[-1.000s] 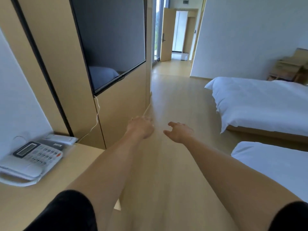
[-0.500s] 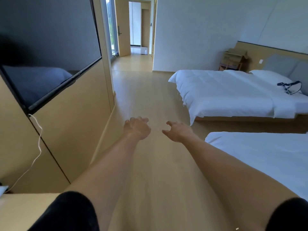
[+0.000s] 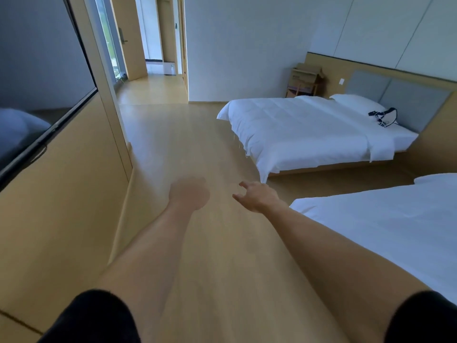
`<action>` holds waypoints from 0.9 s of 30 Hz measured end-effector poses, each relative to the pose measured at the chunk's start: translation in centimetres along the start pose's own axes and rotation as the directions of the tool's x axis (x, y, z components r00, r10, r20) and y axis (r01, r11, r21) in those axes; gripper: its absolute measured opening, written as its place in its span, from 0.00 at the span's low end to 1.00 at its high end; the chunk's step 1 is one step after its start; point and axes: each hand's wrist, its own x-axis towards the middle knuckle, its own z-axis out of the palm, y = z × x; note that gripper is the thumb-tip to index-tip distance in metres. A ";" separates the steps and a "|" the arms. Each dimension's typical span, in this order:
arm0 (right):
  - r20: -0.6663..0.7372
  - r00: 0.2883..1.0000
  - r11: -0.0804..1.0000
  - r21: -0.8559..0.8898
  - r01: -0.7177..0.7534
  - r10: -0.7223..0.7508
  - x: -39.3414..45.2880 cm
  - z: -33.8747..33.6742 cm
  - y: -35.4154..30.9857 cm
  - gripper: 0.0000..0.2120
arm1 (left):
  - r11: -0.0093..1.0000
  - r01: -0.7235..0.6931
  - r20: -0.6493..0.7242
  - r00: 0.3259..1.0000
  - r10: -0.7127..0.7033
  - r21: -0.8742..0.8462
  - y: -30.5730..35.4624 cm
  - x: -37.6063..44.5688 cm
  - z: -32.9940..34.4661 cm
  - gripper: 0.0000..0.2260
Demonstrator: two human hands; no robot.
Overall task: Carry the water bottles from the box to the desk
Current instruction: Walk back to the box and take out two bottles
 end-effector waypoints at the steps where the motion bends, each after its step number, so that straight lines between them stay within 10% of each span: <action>1: 0.001 1.000 1.000 0.005 -0.010 0.010 1.0 -0.1 0.1 0.28 | 1.000 -0.010 -0.003 1.000 0.010 0.005 0.2 1.1 -0.1 0.21; 27: -0.002 0.997 0.979 0.190 0.076 -0.077 42.8 -5.7 6.1 0.28 | 0.993 0.054 0.004 0.999 -0.054 -0.104 7.5 39.1 -5.3 0.22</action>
